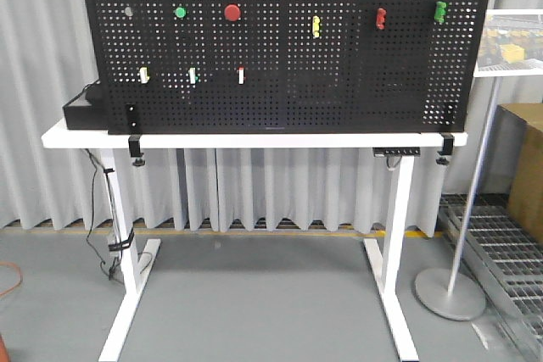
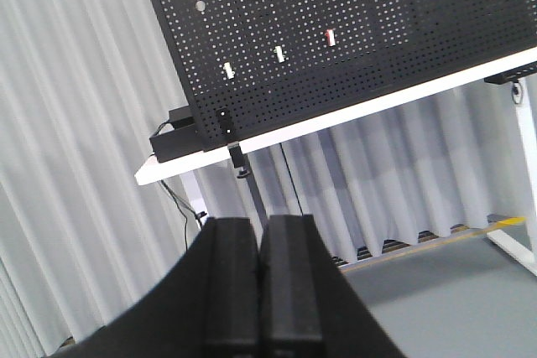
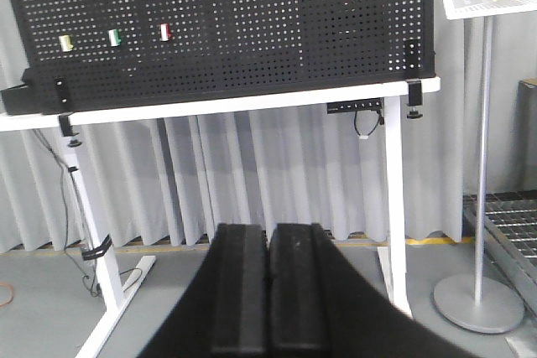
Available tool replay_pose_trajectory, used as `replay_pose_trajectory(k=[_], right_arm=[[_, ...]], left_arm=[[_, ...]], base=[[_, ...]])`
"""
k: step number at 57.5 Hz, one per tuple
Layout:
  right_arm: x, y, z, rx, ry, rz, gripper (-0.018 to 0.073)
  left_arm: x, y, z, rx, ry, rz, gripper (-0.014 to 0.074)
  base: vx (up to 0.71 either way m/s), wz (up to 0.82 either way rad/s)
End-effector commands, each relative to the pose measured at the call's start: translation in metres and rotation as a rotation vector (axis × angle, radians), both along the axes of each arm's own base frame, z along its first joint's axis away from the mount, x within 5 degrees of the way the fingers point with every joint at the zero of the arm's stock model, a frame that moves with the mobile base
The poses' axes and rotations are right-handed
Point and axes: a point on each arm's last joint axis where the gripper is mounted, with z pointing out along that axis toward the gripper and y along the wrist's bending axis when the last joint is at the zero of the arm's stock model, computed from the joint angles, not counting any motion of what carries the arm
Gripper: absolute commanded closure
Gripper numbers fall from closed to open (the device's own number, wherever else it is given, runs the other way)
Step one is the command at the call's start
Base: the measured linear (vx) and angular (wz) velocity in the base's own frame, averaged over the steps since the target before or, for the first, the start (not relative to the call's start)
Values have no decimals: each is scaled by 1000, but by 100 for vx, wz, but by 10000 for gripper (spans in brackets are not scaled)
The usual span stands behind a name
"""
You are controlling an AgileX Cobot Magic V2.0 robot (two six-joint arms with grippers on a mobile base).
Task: Rotate knob clockwise with right arm
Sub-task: 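Drive the base forward toward the black pegboard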
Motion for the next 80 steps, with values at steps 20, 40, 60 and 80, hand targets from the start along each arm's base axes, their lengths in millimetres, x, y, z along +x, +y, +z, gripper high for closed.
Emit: replay_pose_trajectory(k=[20, 40, 60, 80], right_arm=[[-1, 0, 6, 2, -91, -6, 566], [-1, 0, 6, 2, -91, -6, 566], [-1, 0, 6, 2, -91, -6, 566], [-1, 0, 6, 2, -91, -6, 566]], left_arm=[[-1, -1, -3, -14, -59, -13, 603], [-1, -1, -3, -14, -59, -13, 603], [-1, -1, -3, -14, -59, -13, 603], [-1, -1, -3, -14, -59, -13, 603]], base=[[42, 3], [40, 1], [38, 1], [38, 4]])
